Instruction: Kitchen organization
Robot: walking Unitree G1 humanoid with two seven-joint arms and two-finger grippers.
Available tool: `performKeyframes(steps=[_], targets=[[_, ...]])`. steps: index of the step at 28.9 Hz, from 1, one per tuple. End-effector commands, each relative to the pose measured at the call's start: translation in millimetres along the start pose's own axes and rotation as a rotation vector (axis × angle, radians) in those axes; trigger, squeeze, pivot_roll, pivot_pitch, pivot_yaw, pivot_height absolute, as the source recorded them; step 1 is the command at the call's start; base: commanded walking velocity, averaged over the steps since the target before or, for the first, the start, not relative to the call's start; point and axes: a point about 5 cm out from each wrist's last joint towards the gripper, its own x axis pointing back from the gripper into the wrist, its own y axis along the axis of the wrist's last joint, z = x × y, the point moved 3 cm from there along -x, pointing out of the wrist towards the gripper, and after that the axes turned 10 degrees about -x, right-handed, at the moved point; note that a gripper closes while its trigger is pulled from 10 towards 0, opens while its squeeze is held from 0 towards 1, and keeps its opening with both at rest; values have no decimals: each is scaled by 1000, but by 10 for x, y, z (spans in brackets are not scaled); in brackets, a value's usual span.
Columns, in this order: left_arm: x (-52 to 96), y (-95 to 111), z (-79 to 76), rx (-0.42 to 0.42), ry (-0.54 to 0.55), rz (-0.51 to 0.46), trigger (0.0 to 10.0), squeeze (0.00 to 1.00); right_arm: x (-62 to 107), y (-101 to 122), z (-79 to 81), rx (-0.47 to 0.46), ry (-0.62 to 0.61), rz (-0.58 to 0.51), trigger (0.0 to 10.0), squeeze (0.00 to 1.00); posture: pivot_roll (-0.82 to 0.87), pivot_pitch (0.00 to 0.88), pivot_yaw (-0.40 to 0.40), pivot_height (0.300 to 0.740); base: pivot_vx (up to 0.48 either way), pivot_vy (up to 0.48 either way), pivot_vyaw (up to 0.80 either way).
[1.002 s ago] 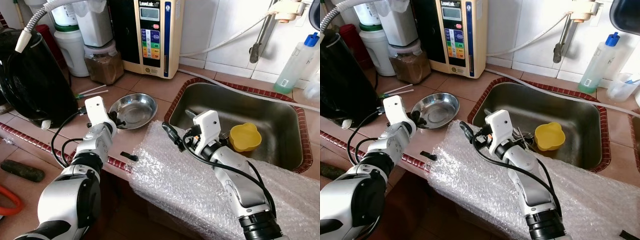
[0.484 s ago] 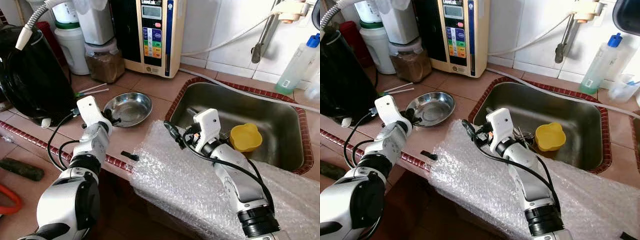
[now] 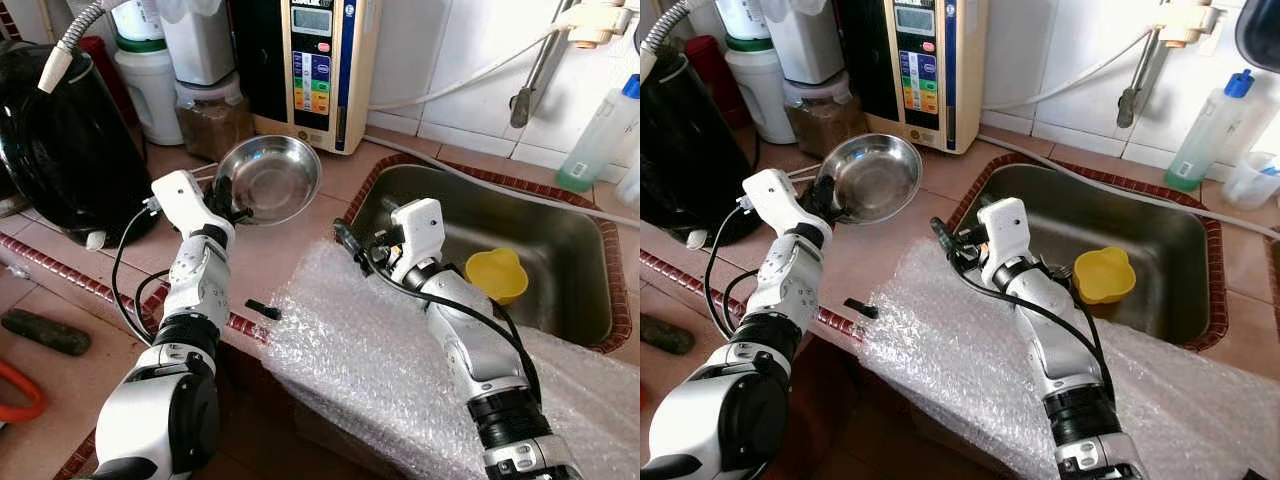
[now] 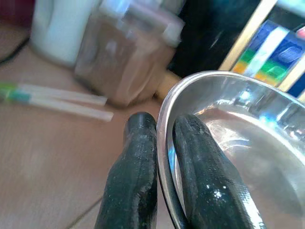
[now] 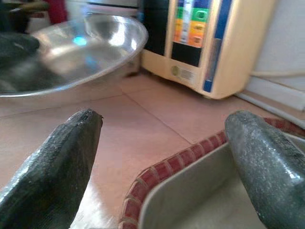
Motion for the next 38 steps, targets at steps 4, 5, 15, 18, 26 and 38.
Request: performKeyframes(steps=[4, 5, 15, 18, 26, 38], targets=[[8, 183, -243, -118, -113, -124, 0, 0, -182, 260, -60, -119, -71, -103, 10000, 0, -14, 0, 18, 740, 0, 0, 0], [15, 184, -275, -124, -127, -132, 0, 0, -204, 280, -60, -136, -76, -110, 10000, 0, -14, 0, 18, 740, 0, 0, 0], [110, 144, -535, -188, -225, -180, 0, 0, -313, 363, -36, -221, -84, -143, 10000, 0, -14, 0, 8, 740, 0, 0, 0], [126, 140, -572, -183, -234, -188, 0, 0, -311, 324, -60, -221, -97, -124, 10000, 0, -16, 0, 8, 740, 0, 0, 0], [146, 191, -638, -177, -264, -223, 0, 0, -314, 162, -163, -254, -164, -46, 10000, 0, -13, 0, 9, 740, 0, 0, 0], [153, 220, -676, -195, -294, -240, 0, 0, -359, 120, -223, -336, -220, -27, 0, 0, 30, 0, 10, 740, 0, 0, 0]])
